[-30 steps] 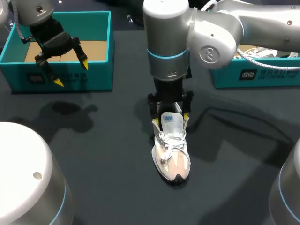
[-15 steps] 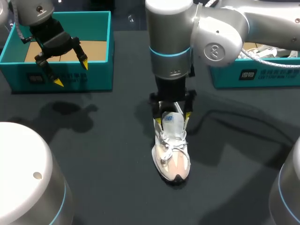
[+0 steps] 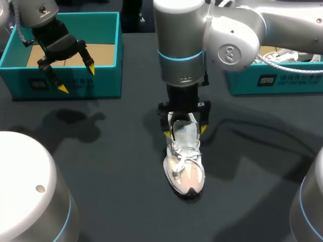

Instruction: Take the shoe out of the shoebox, open the shoe tongue, remove and reinsert the insole, then place the shoe into the shoebox

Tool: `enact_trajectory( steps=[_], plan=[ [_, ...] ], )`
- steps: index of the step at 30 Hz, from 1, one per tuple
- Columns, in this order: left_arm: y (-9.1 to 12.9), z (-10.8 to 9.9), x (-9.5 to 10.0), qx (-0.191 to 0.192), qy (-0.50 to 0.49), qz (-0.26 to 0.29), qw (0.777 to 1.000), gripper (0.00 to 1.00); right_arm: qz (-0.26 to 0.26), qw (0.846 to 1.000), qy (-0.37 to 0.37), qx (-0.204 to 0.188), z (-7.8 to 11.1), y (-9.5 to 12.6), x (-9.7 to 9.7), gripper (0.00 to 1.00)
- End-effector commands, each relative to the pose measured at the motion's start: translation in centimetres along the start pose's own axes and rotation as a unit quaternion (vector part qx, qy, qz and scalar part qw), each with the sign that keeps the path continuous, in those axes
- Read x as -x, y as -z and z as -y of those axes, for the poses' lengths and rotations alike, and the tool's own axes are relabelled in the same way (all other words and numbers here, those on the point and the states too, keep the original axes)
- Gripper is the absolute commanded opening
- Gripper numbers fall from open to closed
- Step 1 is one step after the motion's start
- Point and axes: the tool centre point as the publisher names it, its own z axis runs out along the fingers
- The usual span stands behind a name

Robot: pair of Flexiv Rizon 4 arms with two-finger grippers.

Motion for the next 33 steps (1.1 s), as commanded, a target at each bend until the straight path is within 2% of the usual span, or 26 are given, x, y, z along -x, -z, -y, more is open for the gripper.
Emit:
enact_trajectory(
  steps=[1,10,15,18,19,20,25,33],
  plan=[
    [0.0,0.0,-0.1,0.001,0.000,0.000,1.000,1.00,-0.007,1.000,-0.013,0.005,2.1,0.0,0.2,1.00],
    [0.0,0.0,-0.1,0.001,0.000,0.000,1.000,1.00,0.001,0.999,-0.052,0.003,5.6,0.9,0.3,1.00],
    [0.0,0.0,-0.1,0.001,0.000,0.000,1.000,1.00,0.004,0.999,-0.054,0.007,6.5,1.3,-0.3,0.77],
    [0.0,0.0,-0.1,0.001,0.000,0.000,1.000,1.00,0.001,0.998,-0.055,0.017,6.8,1.3,-0.4,0.55],
    [0.0,0.0,-0.1,0.001,0.000,0.000,1.000,1.00,0.001,0.998,-0.054,0.021,6.7,1.3,-0.5,0.47],
    [0.0,0.0,-0.1,0.001,0.000,0.000,1.000,1.00,0.000,0.998,-0.051,0.027,6.6,1.3,-0.6,0.45],
    [0.0,0.0,-0.1,0.001,0.000,0.000,1.000,1.00,-0.007,0.999,-0.026,0.041,4.7,0.7,-1.1,0.44],
    [0.0,0.0,-0.1,0.001,0.000,0.000,1.000,1.00,-0.009,0.999,-0.009,0.051,1.8,-0.6,0.1,0.40]
  ],
)
